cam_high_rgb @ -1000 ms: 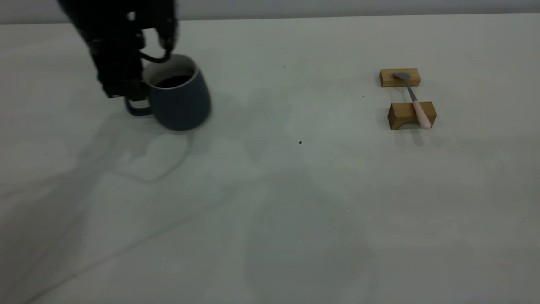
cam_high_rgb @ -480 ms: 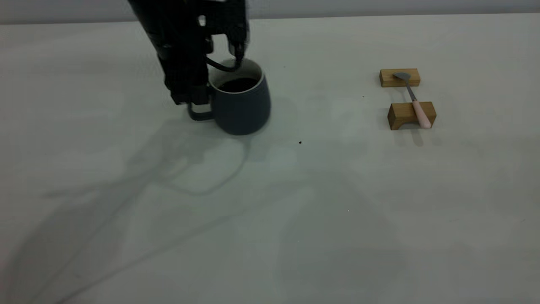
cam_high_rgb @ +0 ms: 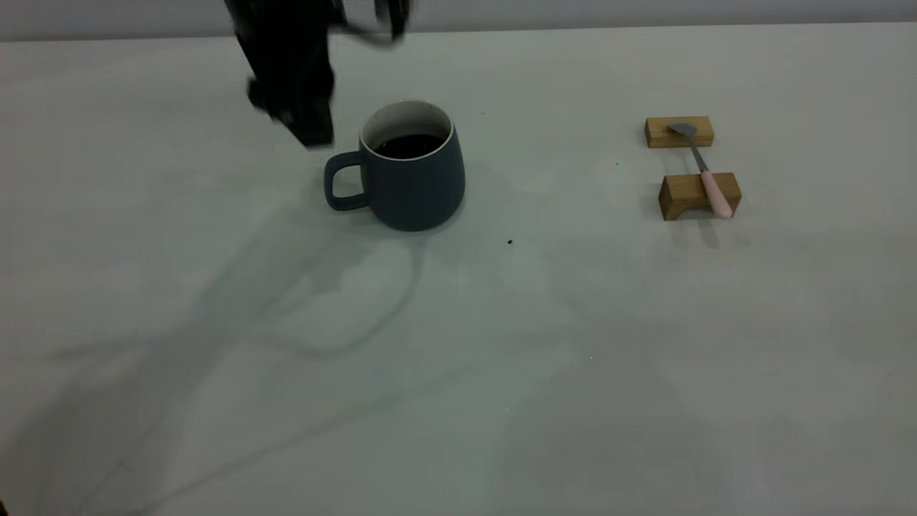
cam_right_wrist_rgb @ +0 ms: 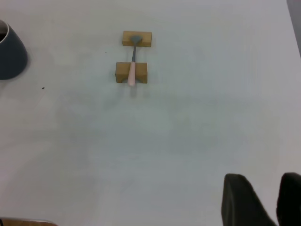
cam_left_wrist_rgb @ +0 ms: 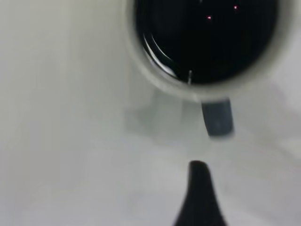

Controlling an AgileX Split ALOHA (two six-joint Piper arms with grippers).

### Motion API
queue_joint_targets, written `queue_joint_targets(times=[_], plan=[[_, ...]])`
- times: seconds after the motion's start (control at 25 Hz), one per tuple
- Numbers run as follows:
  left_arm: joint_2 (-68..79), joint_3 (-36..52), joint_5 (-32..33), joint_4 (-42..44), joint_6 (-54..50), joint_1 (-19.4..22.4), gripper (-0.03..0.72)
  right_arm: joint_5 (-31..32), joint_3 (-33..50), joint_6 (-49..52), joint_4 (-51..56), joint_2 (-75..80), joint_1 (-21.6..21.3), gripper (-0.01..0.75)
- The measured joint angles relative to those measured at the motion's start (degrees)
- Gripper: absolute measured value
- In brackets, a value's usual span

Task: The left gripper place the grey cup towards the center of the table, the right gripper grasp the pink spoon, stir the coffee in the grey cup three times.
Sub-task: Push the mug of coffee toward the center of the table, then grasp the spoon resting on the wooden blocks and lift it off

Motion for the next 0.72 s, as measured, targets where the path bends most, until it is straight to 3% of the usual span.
queue_joint_targets(times=[0.2, 0.48, 0.72], plan=[[-10.94, 0.0, 10.17, 0.05, -14.41, 0.0, 0.665, 0.0, 0.0, 0.0, 0.0, 0.0, 0.0, 0.237], [-27.41, 0.0, 28.42, -0.02, -38.98, 0.0, 0.512, 0.0, 0.0, 0.0, 0.0, 0.0, 0.0, 0.237], [-38.5, 0.02, 28.44, -0.18, -47.85, 0.05, 0.401, 0.0, 0.0, 0.0, 0.0, 0.0, 0.0, 0.237]])
